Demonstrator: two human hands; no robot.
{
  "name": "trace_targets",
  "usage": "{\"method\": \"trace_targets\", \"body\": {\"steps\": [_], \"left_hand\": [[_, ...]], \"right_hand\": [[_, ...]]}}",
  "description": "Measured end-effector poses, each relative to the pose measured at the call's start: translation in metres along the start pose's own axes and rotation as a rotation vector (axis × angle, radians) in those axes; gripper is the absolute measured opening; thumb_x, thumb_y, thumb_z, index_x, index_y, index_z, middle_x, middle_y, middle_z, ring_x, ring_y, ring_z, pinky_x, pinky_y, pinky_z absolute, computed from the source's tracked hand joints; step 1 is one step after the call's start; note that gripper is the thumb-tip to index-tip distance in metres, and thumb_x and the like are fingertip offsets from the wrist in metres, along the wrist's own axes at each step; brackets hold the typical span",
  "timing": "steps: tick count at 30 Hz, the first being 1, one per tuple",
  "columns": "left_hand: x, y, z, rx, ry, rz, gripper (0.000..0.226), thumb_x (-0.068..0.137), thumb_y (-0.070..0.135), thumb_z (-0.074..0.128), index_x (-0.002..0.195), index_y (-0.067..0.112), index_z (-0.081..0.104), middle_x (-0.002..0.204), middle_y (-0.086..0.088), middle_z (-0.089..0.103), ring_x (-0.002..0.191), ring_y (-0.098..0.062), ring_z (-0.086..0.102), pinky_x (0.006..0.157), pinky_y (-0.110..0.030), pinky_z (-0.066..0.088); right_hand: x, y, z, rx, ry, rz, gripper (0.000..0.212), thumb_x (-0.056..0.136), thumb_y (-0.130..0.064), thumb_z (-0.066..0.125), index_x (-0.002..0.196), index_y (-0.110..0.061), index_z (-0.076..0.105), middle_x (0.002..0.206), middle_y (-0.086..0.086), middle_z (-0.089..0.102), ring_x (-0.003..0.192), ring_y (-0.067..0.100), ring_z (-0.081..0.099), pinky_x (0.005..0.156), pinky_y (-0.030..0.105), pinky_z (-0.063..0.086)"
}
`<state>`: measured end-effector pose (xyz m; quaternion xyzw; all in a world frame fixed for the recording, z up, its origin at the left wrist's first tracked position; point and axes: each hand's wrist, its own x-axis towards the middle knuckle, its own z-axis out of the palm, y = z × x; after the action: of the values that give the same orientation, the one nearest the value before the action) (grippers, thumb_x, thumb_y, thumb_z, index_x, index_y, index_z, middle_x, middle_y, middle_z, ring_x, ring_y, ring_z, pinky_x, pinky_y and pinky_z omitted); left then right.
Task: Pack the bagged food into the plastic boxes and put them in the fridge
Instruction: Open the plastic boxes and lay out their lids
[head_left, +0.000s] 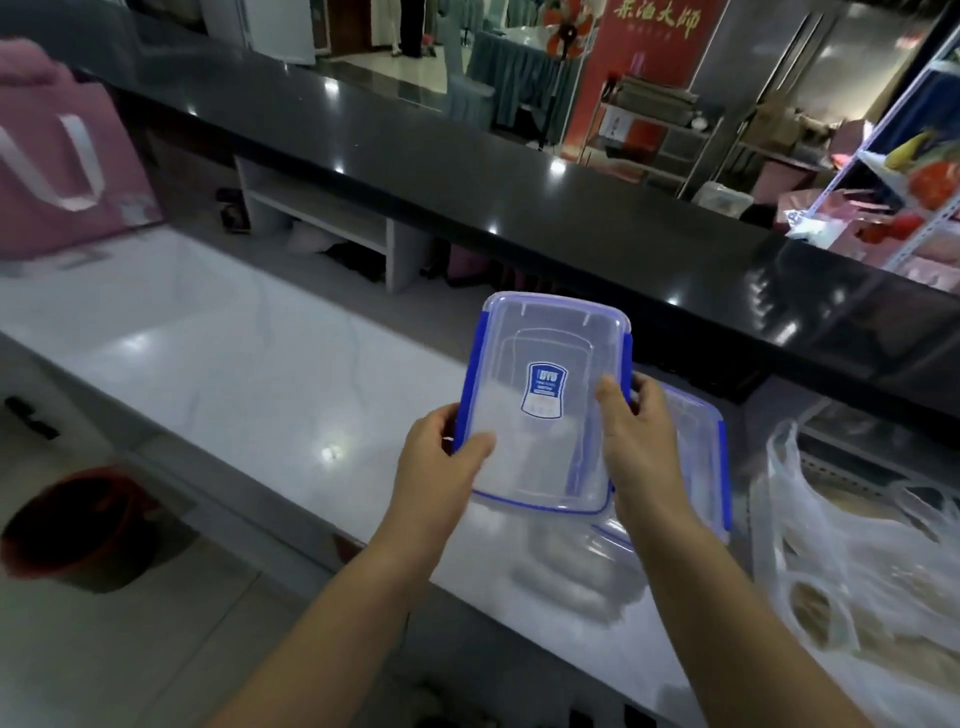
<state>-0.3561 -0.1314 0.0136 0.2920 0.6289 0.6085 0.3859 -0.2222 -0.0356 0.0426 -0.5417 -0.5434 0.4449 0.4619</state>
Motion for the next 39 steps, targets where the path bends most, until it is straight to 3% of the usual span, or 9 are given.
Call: {"method": "trace_targets", "body": {"steps": [3,8,11,13,18,21,26,33,39], "left_hand": [[0.019,0.000,-0.026,-0.047,0.187,-0.024,0.018,0.093,0.038,0.048,0.093,0.021,0.055,0.098,-0.002,0.063,0.087,-0.016,0.062,0.071,-0.031,0.053],[0.056,0.000,-0.072,-0.009,0.302,-0.101,0.027,0.096,0.040,0.039,0.089,0.017,0.052,0.088,-0.004,0.063,0.077,-0.019,0.060,0.064,-0.031,0.049],[0.083,0.005,-0.098,0.006,0.310,-0.099,0.035,0.099,0.038,0.034,0.093,0.012,0.057,0.088,-0.004,0.065,0.077,-0.016,0.060,0.066,-0.026,0.047],[0.102,0.009,-0.111,0.026,0.286,-0.106,0.037,0.099,0.036,0.034,0.094,0.009,0.059,0.088,-0.006,0.066,0.075,-0.016,0.059,0.067,-0.026,0.047],[0.156,0.005,-0.136,0.328,0.342,-0.086,0.036,0.095,0.032,0.037,0.081,0.005,0.056,0.077,-0.012,0.060,0.068,-0.024,0.052,0.065,-0.038,0.045],[0.169,0.001,-0.147,0.490,0.431,-0.021,0.018,0.094,0.026,0.044,0.105,0.021,0.057,0.102,0.004,0.054,0.088,-0.015,0.055,0.078,-0.031,0.044],[0.195,0.000,-0.162,0.439,0.218,0.042,0.017,0.090,0.027,0.054,0.105,0.036,0.055,0.104,0.012,0.057,0.093,-0.003,0.056,0.082,-0.028,0.045],[0.244,-0.006,-0.217,0.514,0.185,0.064,0.023,0.089,0.012,0.054,0.110,0.017,0.060,0.094,0.008,0.053,0.092,-0.018,0.055,0.076,-0.027,0.041],[0.294,-0.011,-0.264,0.488,0.120,0.069,0.028,0.089,0.007,0.053,0.116,0.011,0.059,0.093,0.012,0.049,0.088,-0.012,0.050,0.076,-0.023,0.035]], "right_hand": [[-0.004,0.009,0.043,-0.079,-0.126,-0.044,0.033,0.090,-0.050,0.047,0.119,-0.035,0.048,0.105,-0.003,0.062,0.090,0.012,0.061,0.077,0.031,0.051],[0.002,0.027,0.109,0.007,-0.282,0.107,0.022,0.095,-0.045,0.041,0.113,-0.034,0.044,0.093,0.002,0.065,0.081,0.015,0.065,0.074,0.037,0.055],[0.014,0.028,0.142,0.115,-0.325,0.219,0.026,0.097,-0.042,0.039,0.114,-0.023,0.046,0.072,-0.003,0.057,0.049,0.001,0.055,0.045,0.021,0.045],[0.026,0.029,0.156,0.160,-0.343,0.298,0.027,0.098,-0.040,0.039,0.114,-0.020,0.047,0.068,-0.006,0.053,0.041,-0.001,0.051,0.039,0.018,0.040],[0.055,0.027,0.191,0.146,-0.353,0.378,0.030,0.096,-0.043,0.042,0.104,-0.015,0.050,0.076,0.002,0.056,0.058,0.013,0.052,0.048,0.026,0.043],[0.059,0.035,0.213,0.133,-0.337,0.402,0.027,0.096,-0.044,0.042,0.097,-0.018,0.047,0.084,0.005,0.059,0.066,0.017,0.057,0.051,0.026,0.044],[0.065,0.034,0.261,0.107,-0.311,0.457,0.029,0.097,-0.042,0.040,0.103,-0.014,0.043,0.094,0.007,0.062,0.077,0.020,0.063,0.054,0.027,0.049],[0.060,0.041,0.337,0.069,-0.211,0.531,0.033,0.099,-0.043,0.030,0.104,-0.015,0.046,0.096,0.005,0.057,0.086,0.021,0.060,0.067,0.033,0.053],[0.068,0.044,0.402,0.028,-0.124,0.553,0.036,0.100,-0.042,0.027,0.108,-0.016,0.050,0.099,0.007,0.062,0.087,0.023,0.063,0.070,0.035,0.055]]}}
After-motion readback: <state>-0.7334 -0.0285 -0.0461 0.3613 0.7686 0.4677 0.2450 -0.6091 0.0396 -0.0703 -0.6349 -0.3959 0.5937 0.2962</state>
